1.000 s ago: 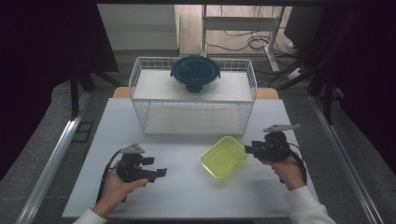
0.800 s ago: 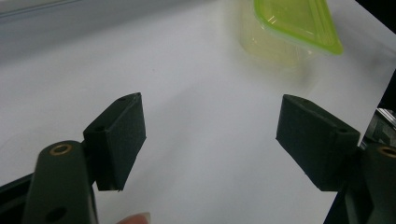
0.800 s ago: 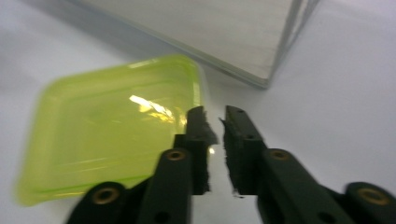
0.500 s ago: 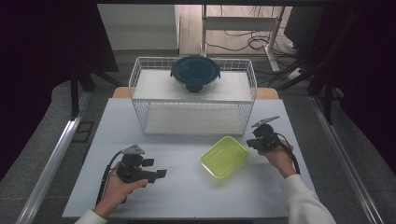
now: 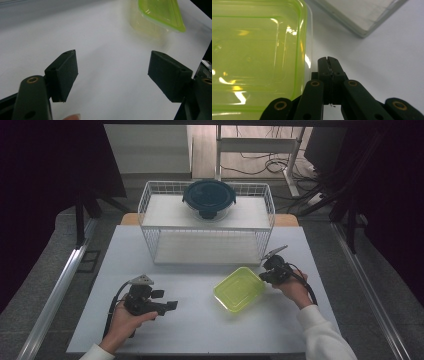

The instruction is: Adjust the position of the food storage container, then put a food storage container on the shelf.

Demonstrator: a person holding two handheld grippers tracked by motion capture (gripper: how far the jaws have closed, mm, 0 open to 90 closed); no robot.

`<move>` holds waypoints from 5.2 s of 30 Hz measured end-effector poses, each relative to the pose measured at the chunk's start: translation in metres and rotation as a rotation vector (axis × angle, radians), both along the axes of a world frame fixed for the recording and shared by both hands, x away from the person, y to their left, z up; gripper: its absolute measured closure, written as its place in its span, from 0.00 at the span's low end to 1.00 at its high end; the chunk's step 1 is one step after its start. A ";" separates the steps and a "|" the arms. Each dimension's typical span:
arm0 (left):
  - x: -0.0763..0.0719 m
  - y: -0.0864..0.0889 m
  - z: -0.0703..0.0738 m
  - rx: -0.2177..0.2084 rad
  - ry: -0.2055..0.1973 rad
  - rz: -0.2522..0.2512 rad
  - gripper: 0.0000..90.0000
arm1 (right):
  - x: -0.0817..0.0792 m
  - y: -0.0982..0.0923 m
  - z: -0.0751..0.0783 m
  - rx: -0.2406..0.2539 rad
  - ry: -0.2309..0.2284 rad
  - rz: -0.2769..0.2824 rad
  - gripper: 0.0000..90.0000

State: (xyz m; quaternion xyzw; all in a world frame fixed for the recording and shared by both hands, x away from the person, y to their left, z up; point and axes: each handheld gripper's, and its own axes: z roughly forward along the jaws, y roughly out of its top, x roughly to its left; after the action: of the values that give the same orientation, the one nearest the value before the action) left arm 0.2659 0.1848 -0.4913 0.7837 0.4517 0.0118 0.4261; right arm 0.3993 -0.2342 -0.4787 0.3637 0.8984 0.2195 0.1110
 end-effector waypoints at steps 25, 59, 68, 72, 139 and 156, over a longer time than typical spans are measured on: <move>0.001 0.008 0.000 0.000 0.005 0.025 0.27 | -0.056 0.036 -0.002 0.019 0.068 0.136 0.98; 0.003 0.013 -0.001 -0.014 0.014 0.044 0.27 | -0.092 0.044 0.015 0.135 0.014 0.125 0.98; 0.003 0.011 0.000 -0.020 0.013 0.042 0.27 | -0.096 0.008 0.026 0.367 -0.063 -0.070 0.76; 0.004 0.012 0.000 -0.019 0.014 0.044 0.27 | -0.093 0.000 0.024 0.467 -0.028 -0.161 0.40; 0.026 -0.023 -0.040 -0.315 0.386 0.017 0.62 | -0.085 0.051 -0.032 0.627 0.374 -0.194 0.75; 0.018 -0.021 -0.027 -0.339 0.336 0.027 0.85 | -0.092 0.042 -0.019 0.675 0.349 -0.226 0.87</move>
State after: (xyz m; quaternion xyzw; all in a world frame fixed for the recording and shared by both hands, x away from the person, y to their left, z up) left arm 0.2838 0.1635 -0.5182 0.6858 0.5223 -0.1888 0.4703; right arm 0.3074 -0.1925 -0.4975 0.5082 0.7355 0.4237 -0.1456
